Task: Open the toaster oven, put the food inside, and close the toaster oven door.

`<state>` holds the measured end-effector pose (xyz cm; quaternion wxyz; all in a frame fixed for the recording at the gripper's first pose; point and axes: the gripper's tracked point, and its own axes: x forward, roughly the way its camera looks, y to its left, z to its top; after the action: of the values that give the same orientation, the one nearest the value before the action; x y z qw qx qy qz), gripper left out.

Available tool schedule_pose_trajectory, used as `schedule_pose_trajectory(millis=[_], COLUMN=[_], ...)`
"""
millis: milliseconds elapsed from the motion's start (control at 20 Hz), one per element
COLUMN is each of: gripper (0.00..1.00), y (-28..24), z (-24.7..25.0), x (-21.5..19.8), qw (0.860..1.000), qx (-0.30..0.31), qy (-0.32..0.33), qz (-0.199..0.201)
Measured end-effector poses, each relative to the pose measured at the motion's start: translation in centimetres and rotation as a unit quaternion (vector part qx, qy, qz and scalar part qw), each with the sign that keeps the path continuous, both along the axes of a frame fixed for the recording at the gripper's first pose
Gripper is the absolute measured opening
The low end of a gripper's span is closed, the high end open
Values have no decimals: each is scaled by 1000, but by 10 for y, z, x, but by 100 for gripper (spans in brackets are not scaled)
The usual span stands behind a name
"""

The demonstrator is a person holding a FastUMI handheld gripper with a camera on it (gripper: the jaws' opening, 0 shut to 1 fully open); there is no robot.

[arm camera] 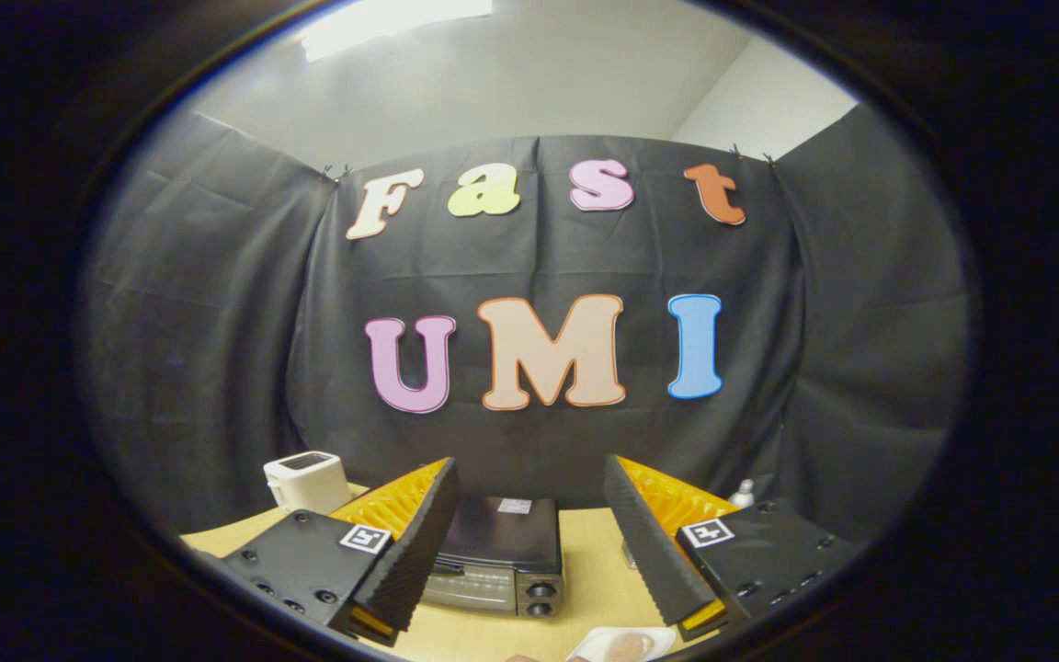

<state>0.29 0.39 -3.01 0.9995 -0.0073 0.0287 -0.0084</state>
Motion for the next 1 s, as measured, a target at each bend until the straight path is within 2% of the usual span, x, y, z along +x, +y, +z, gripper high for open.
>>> schedule_pose_trajectory(millis=[300, 750, 1000], gripper=[99, 98, 98], y=[5, 59, 86], z=[-37, -137, -150], x=[11, 39, 60], qw=[1000, 995, 996], qx=[4, 46, 40], qy=[14, 80, 65], qz=[-9, 37, 36])
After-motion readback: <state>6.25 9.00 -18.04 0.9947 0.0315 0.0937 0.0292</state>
